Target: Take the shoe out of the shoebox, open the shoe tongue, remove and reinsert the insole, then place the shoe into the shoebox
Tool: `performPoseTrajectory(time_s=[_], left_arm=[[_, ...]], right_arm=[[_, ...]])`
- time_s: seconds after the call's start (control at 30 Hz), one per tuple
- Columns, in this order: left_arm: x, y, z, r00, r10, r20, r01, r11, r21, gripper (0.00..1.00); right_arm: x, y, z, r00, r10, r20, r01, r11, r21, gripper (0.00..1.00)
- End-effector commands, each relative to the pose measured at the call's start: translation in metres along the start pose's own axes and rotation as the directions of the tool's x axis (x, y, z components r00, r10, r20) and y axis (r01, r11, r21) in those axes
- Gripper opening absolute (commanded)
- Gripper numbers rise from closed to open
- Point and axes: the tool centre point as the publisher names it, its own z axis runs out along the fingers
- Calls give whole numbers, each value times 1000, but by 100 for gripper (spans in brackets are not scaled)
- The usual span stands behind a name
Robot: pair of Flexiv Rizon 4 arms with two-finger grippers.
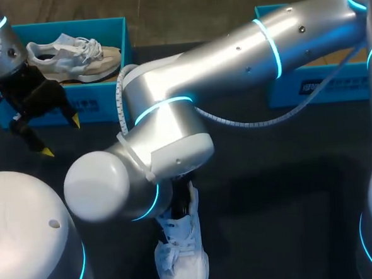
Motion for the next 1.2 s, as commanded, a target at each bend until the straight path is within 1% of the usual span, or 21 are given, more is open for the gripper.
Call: performPoseTrajectory(time_s=[0.03, 0.23, 0.37, 0.57, 0.73, 0.87, 0.97, 1.07, 1.2], left_arm=[[1, 0, 0, 1000, 0, 0, 0, 1000, -2, 100], [1, 0, 0, 1000, 0, 0, 0, 1000, -2, 100], [1, 0, 0, 1000, 0, 0, 0, 1000, -2, 100], [1, 0, 0, 1000, 0, 0, 0, 1000, -2, 100], [1, 0, 0, 1000, 0, 0, 0, 1000, -2, 100], [1, 0, 0, 1000, 0, 0, 0, 1000, -2, 100], [1, 0, 0, 1000, 0, 0, 0, 1000, -2, 100], [1, 0, 0, 1000, 0, 0, 0, 1000, -2, 100], [1, 0, 0, 1000, 0, 0, 0, 1000, -2, 100]], right_arm=[[-10, -3, -15, 921, 390, -6, -390, 921, -8, 0], [-12, -3, -18, 919, 395, -7, -394, 919, 18, 0], [-10, -6, -19, 913, 408, -8, -408, 912, 48, 0], [-2, -11, -23, 904, 428, -11, -425, 901, 84, 0], [6, -18, -20, 893, 450, -26, -444, 888, 121, 0], [9, -21, -23, 888, 460, -17, -453, 880, 147, 0], [15, -20, -27, 887, 462, 12, -457, 874, 165, 0], [20, -20, -26, 871, 492, 3, -484, 856, 178, 0], [19, -22, -26, 844, 537, -2, -526, 828, 193, 0]])
